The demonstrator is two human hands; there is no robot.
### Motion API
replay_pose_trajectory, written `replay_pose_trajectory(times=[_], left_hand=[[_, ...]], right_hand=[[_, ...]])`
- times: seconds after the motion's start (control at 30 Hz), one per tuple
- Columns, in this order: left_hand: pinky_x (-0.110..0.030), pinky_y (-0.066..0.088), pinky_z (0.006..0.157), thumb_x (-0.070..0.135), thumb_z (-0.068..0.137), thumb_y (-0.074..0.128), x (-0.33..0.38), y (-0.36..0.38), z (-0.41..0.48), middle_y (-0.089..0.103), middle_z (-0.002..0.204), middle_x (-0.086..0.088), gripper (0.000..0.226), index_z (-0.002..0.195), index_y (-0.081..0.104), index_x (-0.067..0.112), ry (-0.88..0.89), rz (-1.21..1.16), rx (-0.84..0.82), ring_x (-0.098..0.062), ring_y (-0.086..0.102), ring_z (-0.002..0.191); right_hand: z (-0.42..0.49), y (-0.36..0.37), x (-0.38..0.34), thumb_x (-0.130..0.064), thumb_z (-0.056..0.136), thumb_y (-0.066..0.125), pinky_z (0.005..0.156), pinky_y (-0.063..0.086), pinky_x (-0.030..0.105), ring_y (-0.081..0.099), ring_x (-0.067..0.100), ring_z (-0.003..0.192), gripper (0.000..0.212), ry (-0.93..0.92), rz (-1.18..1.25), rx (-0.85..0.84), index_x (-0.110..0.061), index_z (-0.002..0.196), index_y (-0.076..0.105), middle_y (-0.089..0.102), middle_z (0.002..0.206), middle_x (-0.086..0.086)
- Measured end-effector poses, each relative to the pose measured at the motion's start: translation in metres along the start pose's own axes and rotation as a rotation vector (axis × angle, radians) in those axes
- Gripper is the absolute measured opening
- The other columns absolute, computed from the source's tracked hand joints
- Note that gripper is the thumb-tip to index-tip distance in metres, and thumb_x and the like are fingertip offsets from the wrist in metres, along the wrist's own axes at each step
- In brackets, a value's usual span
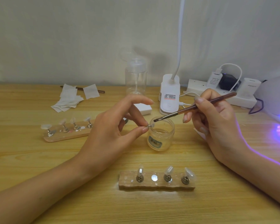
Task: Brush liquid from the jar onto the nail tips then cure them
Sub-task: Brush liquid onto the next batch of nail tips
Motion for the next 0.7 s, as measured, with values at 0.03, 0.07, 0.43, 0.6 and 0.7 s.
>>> replay_pose_trajectory(times=[0.03, 0.07, 0.43, 0.6, 0.7], left_hand=[[-0.029, 0.041, 0.060, 0.014, 0.085, 0.072, 0.0001, -0.0003, -0.0003, 0.069, 0.085, 0.009, 0.044, 0.121, 0.058, 0.033, 0.000, 0.003, 0.000, -0.011, 0.066, 0.090], [-0.029, 0.041, 0.060, 0.014, 0.085, 0.072, 0.0001, -0.0003, -0.0003, 0.069, 0.085, 0.009, 0.044, 0.121, 0.058, 0.033, -0.001, 0.003, -0.001, -0.011, 0.066, 0.090], [-0.030, 0.042, 0.061, 0.014, 0.084, 0.072, -0.0012, -0.0004, 0.0003, 0.070, 0.084, 0.009, 0.044, 0.121, 0.059, 0.032, -0.014, -0.019, 0.002, -0.014, 0.065, 0.086], [-0.036, 0.041, 0.062, 0.015, 0.084, 0.073, -0.0013, 0.0001, 0.0000, 0.070, 0.083, 0.009, 0.043, 0.122, 0.059, 0.031, -0.017, -0.021, -0.003, -0.011, 0.065, 0.086], [-0.039, 0.040, 0.061, 0.012, 0.084, 0.074, -0.0025, 0.0012, 0.0001, 0.069, 0.083, 0.009, 0.044, 0.122, 0.059, 0.030, -0.025, -0.039, -0.010, -0.009, 0.065, 0.086]], right_hand=[[0.0000, 0.0014, -0.0009, -0.023, 0.094, 0.055, 0.038, 0.029, 0.015, 0.032, 0.008, 0.035, 0.023, -0.007, 0.011, -0.014, -0.023, 0.072, 0.049, 0.067, 0.063, 0.012], [-0.0001, 0.0041, -0.0017, -0.022, 0.094, 0.054, 0.039, 0.030, 0.014, 0.033, 0.008, 0.035, 0.021, -0.014, 0.018, -0.035, -0.021, 0.073, 0.048, 0.067, 0.064, 0.012], [-0.0012, 0.0069, -0.0018, -0.023, 0.095, 0.054, 0.039, 0.029, 0.014, 0.035, 0.008, 0.036, 0.021, -0.014, 0.001, -0.054, -0.018, 0.077, 0.046, 0.068, 0.064, 0.012], [-0.0008, -0.0010, 0.0015, -0.027, 0.091, 0.059, 0.037, 0.028, 0.014, 0.037, 0.006, 0.035, 0.022, 0.023, -0.033, 0.022, -0.018, 0.075, 0.048, 0.065, 0.062, 0.013], [-0.0007, 0.0013, -0.0030, -0.023, 0.095, 0.056, 0.039, 0.029, 0.015, 0.032, 0.009, 0.035, 0.023, -0.018, 0.008, -0.012, -0.023, 0.073, 0.050, 0.066, 0.063, 0.012]])
Point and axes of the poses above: each hand's wrist, its own z-axis towards the middle knuckle, its own y-axis out of the palm, x = y × z, the point moved 10 cm from there along z, towards the middle knuckle
